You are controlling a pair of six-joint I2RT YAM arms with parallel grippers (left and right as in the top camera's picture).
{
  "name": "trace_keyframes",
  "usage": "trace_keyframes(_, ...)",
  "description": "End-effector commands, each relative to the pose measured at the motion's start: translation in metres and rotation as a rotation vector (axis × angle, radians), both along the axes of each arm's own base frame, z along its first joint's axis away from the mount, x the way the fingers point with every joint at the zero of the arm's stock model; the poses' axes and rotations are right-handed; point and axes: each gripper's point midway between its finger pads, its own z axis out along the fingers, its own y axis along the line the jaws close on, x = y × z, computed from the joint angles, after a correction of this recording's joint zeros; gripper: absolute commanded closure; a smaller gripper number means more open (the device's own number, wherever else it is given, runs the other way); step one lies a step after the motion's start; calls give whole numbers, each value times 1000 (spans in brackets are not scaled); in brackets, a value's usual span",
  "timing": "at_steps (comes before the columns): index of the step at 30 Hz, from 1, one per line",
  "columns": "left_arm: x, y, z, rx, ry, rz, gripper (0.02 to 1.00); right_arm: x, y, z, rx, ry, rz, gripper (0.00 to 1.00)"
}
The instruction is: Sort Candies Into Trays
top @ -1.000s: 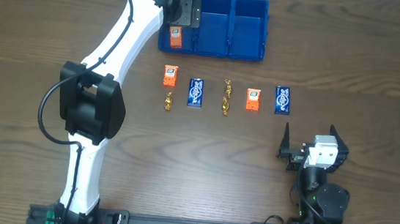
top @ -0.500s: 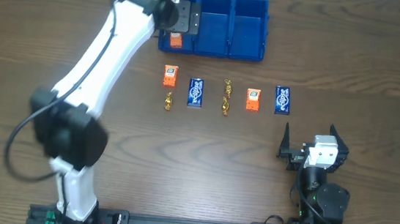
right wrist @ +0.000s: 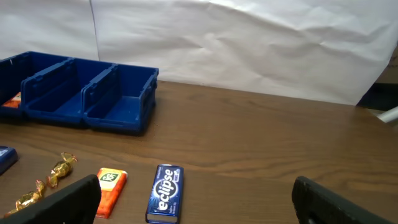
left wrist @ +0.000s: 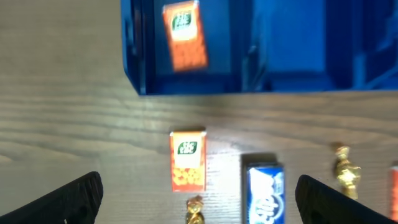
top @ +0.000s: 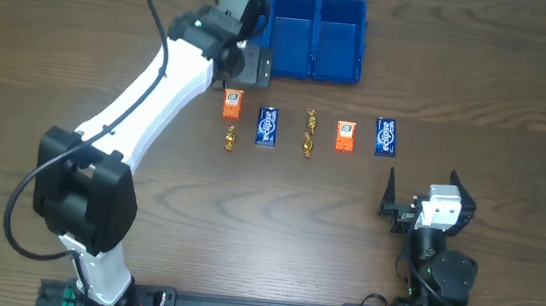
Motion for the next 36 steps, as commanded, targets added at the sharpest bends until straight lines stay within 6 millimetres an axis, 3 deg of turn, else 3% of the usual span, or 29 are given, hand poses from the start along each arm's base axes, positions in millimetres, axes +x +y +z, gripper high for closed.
trace_keyframes(1, -15, 10, -37, 16, 69, 32, 23, 0, -1, -2, -14, 8, -3, 3)
trace_keyframes(7, -27, 15, -61, 40, 121, 33, 20, 0, -1, -2, -14, 8, -3, 3)
trace_keyframes(17, -21, 11, -105, 51, 168, 32, 31, 0, -1, -2, -14, 8, -3, 3)
trace_keyframes(23, -20, 12, -118, 53, 182, 44, 38, 0, -1, -2, -14, 8, -3, 3)
trace_keyframes(36, -17, 15, -118, 52, 179, 52, 119, 0, -1, -2, -14, 8, -3, 3)
